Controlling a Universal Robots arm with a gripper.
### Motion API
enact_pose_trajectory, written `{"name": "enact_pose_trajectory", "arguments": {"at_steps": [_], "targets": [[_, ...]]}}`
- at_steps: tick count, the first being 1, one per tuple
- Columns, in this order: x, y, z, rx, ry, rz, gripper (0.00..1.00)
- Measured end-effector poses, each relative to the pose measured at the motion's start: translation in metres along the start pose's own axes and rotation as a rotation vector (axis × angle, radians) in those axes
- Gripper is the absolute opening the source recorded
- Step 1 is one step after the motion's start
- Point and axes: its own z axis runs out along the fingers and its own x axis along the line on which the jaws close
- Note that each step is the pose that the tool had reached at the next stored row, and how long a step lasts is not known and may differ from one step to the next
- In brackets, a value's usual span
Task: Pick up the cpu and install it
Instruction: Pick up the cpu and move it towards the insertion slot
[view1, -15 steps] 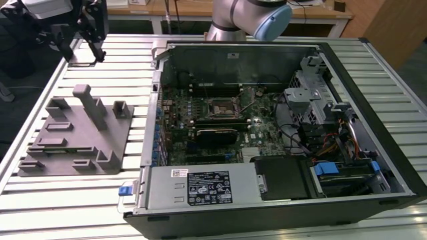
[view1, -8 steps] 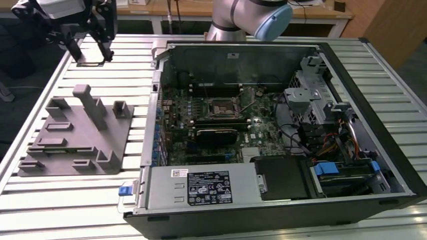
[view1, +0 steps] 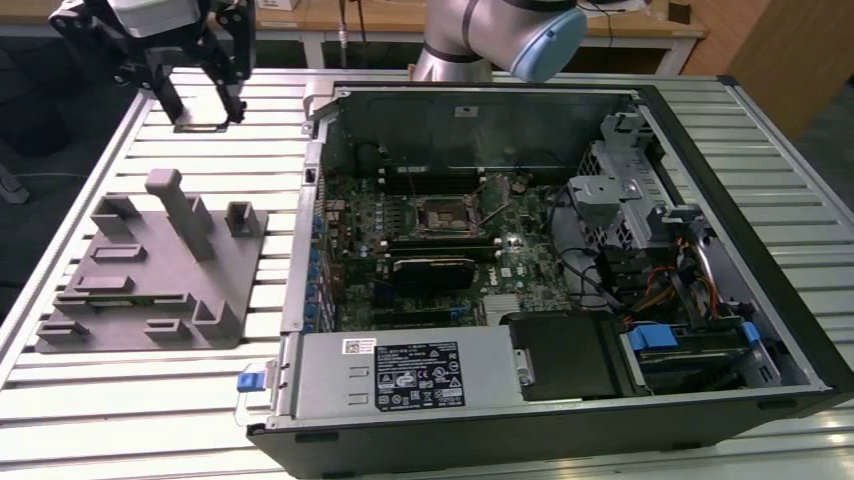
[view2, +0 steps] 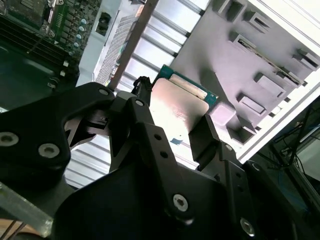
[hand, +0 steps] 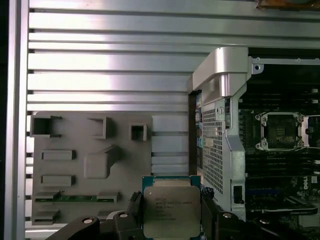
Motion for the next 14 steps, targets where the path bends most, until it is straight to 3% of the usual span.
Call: {"name": "enact_pose_trajectory", "arguments": {"at_steps": [14], "targets": [[-0.0283, 0.0012, 0.0018, 0.0000, 0.0000, 0.000, 0.55]]}}
